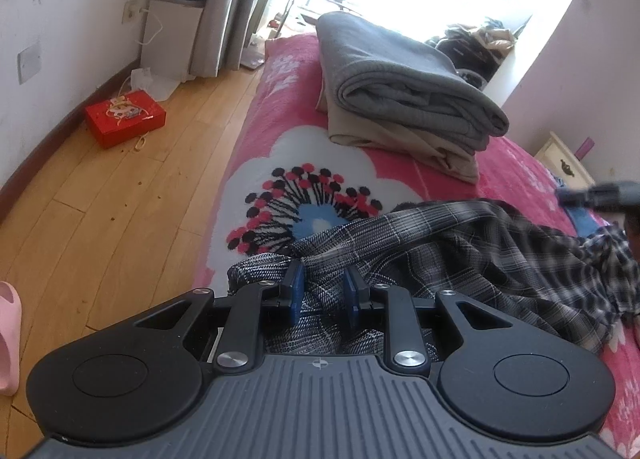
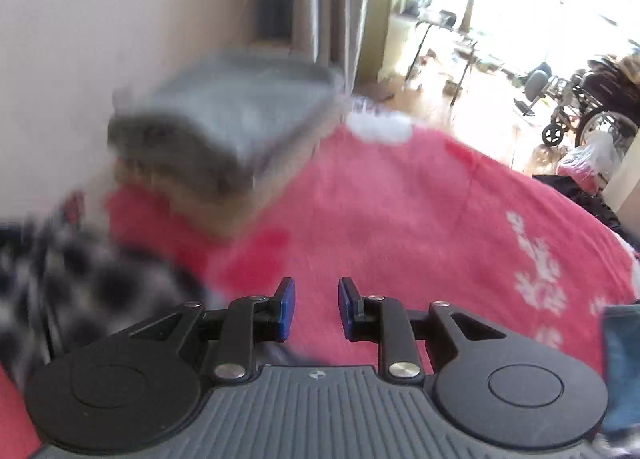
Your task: Fold clothes
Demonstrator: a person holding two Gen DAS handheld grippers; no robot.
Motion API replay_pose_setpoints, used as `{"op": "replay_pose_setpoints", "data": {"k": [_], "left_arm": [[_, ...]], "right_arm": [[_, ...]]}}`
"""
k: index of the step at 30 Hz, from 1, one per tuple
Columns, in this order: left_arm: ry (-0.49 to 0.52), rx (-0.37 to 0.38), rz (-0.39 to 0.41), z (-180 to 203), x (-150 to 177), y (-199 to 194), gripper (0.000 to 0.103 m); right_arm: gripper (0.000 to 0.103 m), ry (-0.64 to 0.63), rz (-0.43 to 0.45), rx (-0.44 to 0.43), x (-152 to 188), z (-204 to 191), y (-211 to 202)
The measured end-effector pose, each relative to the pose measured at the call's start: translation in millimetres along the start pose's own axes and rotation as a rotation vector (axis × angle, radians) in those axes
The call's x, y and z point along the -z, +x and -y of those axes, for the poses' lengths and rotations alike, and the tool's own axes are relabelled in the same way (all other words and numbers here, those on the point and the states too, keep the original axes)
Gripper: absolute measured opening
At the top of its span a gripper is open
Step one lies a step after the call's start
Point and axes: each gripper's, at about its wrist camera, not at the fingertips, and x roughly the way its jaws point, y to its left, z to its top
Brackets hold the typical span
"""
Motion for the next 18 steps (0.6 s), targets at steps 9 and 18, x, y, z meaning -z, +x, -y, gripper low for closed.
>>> {"op": "replay_pose_setpoints", "data": {"k": [9,18], "left_arm": [[0.014,-0.011,-0.008,2.2,-1.1,0.8,0.024],[0.034,-0.022,-0.010,4.4,-0.2,0.2,0.024]], "right_arm": [[0.025,-0.279,-0.191,0.038,52.5,-23.1,34.8],[0.002,-0.293,-0.223,0.076,56.6,-21.5,32.9]]}}
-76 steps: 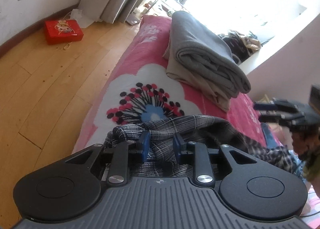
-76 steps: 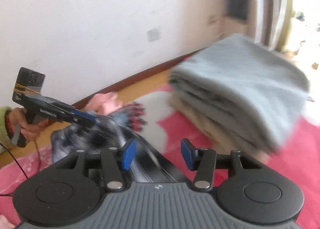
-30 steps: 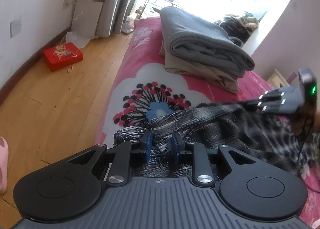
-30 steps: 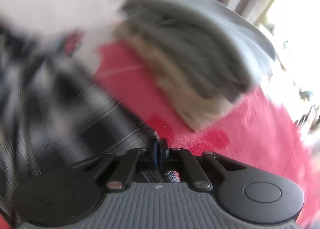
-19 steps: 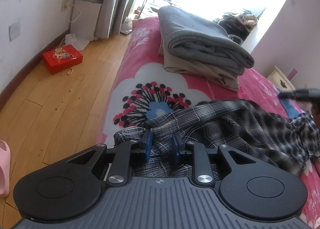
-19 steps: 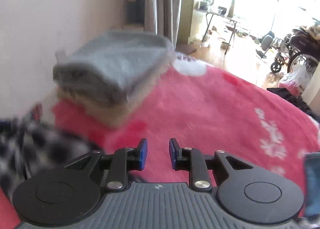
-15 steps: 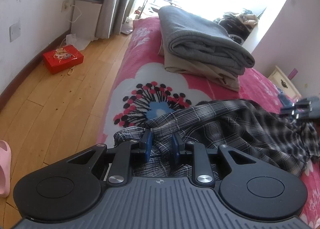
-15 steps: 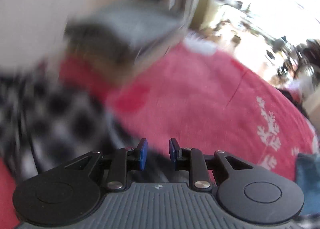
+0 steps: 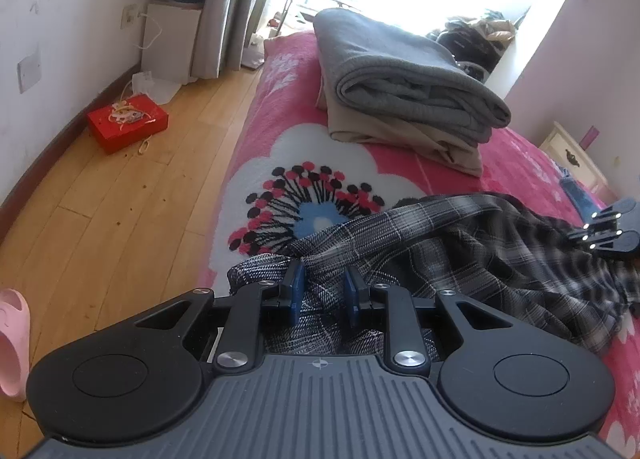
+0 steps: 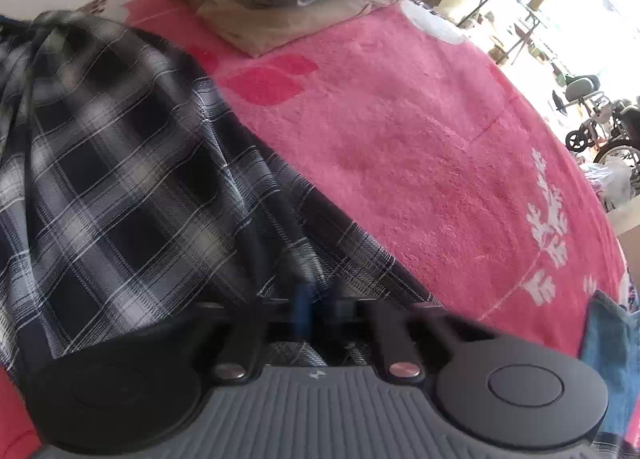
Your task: Fold clothes
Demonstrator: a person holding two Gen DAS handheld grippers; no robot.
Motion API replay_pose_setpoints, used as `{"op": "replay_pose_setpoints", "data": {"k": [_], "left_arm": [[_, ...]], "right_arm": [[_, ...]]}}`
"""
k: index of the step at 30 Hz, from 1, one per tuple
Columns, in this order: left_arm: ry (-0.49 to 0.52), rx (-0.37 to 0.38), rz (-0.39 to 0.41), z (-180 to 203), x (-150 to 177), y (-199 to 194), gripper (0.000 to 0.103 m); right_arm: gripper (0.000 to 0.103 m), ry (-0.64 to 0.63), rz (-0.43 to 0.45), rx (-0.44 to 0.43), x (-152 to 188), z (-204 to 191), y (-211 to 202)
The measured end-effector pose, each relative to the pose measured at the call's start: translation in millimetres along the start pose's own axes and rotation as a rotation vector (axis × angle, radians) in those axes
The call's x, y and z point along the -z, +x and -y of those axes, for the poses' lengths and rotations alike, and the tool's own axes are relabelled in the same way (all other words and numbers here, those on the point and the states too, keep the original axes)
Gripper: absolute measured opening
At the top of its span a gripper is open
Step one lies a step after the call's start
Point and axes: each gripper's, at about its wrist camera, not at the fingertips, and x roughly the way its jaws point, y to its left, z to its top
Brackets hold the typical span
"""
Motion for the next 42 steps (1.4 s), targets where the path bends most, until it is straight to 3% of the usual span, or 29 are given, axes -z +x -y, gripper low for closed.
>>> {"op": "replay_pose_setpoints", "data": {"k": [6,11,16,17,18,19,21,24,27,29,31,33,37,42], "left_arm": [[0.013,-0.006,-0.005,1.5,-0.8,0.2,0.024],[0.017,-0.006,-0.004,1.6,-0.8,0.2,0.024],[0.029,-0.006,-0.008,2.3,-1.1,0.6,0.024],[0.030,-0.006,-0.009,2.3,-1.4,0.6,0.024],[0.029,-0.005,-0.010,2.0,-1.6,0.7,0.024],[0.028,-0.005,-0.010,1.8,-1.7,0.7,0.024],[0.026,-0.006,-0.011,2.0,-2.0,0.9,0.024],[0.026,-0.007,-0.014,2.5,-2.4,1.2,0.024],[0.017,-0.005,-0.022,2.6,-4.1,1.6,0.024],[0.003,0.001,-0.032,2.4,-6.4,1.3,0.026],[-0.029,0.015,-0.043,0.8,-9.3,-0.7,0.028],[-0.081,0.040,-0.049,-2.1,-13.7,-5.8,0.037],[-0.197,0.076,-0.021,-9.3,-19.6,-26.9,0.052],[-0.380,0.130,0.047,-28.1,-16.8,-67.1,0.057]], "right_arm": [[0.002,-0.045,0.038,0.160,-10.8,3.0,-13.8],[0.002,-0.132,-0.019,0.190,-14.2,-3.9,14.0],[0.003,-0.067,-0.026,0.182,-13.4,4.8,31.8],[0.003,-0.007,-0.019,0.167,-13.7,12.6,31.9],[0.012,0.084,-0.011,0.145,-12.7,24.7,30.3],[0.027,0.182,-0.004,0.121,-11.4,37.8,28.4],[0.041,0.447,0.010,0.052,1.7,72.0,24.8],[0.042,0.875,0.039,-0.049,32.9,122.3,19.1],[0.047,1.314,0.070,-0.096,81.5,158.9,14.2],[0.047,1.550,0.103,-0.136,114.0,166.0,7.5],[0.047,1.696,0.153,-0.182,137.9,162.1,-3.8],[0.047,1.703,0.196,-0.221,145.3,152.3,-18.5],[0.049,1.545,0.285,-0.297,137.0,117.1,-58.0],[0.049,1.147,0.328,-0.335,97.6,44.5,-99.5]]}}
